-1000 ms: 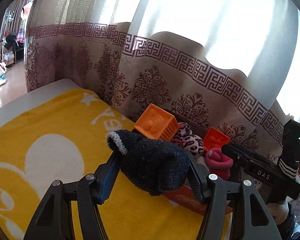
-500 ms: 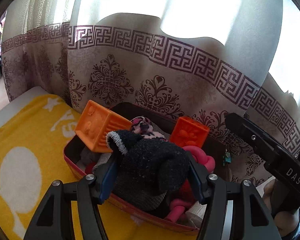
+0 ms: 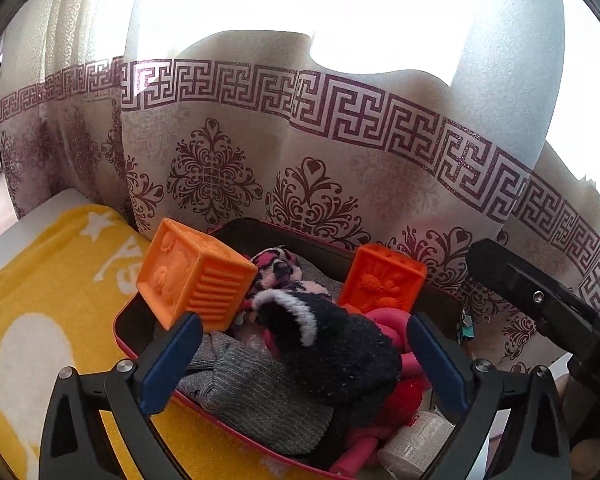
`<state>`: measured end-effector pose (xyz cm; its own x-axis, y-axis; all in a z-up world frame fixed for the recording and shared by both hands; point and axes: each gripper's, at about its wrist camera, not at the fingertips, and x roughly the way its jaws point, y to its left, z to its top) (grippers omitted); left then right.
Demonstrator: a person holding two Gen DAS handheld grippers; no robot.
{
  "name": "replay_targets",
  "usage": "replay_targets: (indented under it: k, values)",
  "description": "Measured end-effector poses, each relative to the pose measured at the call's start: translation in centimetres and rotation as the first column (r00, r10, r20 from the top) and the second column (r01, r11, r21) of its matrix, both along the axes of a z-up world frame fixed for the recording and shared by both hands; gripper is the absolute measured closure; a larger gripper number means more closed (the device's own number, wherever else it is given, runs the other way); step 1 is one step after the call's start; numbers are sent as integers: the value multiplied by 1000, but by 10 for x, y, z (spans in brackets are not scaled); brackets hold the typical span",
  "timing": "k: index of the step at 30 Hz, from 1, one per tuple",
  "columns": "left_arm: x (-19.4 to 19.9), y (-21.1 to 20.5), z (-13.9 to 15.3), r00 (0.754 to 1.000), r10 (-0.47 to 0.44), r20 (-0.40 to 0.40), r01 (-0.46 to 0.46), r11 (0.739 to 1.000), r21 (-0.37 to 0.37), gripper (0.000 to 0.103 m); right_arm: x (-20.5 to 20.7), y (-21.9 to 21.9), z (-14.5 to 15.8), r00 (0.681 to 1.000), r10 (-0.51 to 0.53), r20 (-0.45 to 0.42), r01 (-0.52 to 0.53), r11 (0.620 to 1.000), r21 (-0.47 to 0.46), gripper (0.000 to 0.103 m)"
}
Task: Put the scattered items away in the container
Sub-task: 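Carry the black sock and pink tube into the red box and release both, then lift both open grippers away from the red box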
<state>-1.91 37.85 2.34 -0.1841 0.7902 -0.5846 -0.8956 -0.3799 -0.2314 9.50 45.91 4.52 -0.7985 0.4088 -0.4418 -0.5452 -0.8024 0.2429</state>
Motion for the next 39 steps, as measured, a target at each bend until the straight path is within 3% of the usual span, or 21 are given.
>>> replay_targets:
  k: [9, 13, 15, 19, 21, 39]
  values:
    - [-4, -37, 10, 981, 176, -76, -179, 983, -38, 0, 2, -2, 0, 998, 34, 51, -33, 999, -34, 19]
    - [-6, -55, 17, 935, 321, -149, -337, 937, -96, 0, 4, -9, 2, 995, 67, 80, -64, 997, -38, 19]
    - [-8, -65, 19, 925, 356, -133, -370, 923, -101, 0, 6, -13, 3, 992, 82, 97, -80, 996, -30, 18]
    - [-8, -85, 20, 944, 330, -14, -331, 941, -66, 0, 13, -23, 2, 987, 101, 128, -99, 995, -20, 18]
    - [-4, -91, 20, 944, 331, 7, -329, 942, -65, 0, 17, -27, 1, 984, 105, 142, -104, 994, -16, 18]
    - [43, -93, 19, 965, 246, -94, -255, 961, -110, 0, 30, -57, -12, 962, 157, 223, -161, 987, 0, 18]
